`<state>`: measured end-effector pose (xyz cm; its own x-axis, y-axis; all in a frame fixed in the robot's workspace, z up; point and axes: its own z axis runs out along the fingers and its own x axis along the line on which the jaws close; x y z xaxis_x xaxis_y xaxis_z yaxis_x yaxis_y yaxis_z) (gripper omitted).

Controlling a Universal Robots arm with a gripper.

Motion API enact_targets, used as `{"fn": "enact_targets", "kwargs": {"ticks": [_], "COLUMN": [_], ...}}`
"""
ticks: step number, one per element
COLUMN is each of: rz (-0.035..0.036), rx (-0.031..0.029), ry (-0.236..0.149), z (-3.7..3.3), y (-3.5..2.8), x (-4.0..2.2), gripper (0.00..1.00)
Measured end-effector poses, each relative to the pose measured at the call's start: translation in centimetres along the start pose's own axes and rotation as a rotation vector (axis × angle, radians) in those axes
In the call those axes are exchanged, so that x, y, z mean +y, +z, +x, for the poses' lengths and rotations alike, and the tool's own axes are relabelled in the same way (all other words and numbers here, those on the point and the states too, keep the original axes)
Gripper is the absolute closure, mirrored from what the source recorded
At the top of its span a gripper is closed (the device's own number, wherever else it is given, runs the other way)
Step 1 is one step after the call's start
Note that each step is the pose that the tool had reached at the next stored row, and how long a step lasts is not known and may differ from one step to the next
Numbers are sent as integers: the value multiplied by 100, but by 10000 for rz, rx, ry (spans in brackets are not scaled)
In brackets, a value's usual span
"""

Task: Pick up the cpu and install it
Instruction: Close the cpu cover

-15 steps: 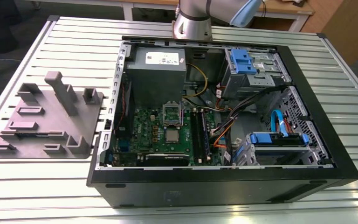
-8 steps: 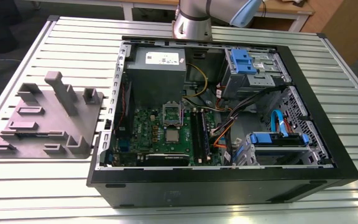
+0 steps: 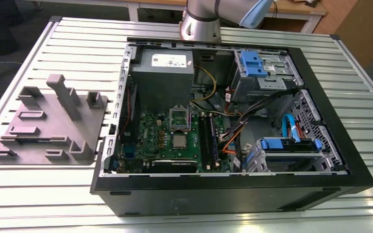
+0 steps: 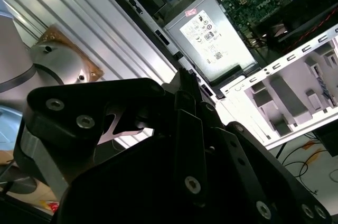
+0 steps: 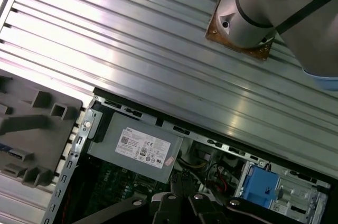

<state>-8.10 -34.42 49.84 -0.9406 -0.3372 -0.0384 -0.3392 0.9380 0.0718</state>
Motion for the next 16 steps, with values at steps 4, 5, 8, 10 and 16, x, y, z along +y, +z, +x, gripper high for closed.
{"fn": "enact_targets", "kwargs": {"ticks": [4, 5, 8, 10, 16], "rz": [3, 3, 4, 5, 12], "rx": [1, 1, 1, 2, 4], "ry": [1, 1, 0, 0, 2], "z": [15, 19, 33, 41, 68], "y": [19, 23, 35, 44, 89], "x": [-44, -59, -104, -133, -211], "gripper": [89, 89, 89, 89, 89]}}
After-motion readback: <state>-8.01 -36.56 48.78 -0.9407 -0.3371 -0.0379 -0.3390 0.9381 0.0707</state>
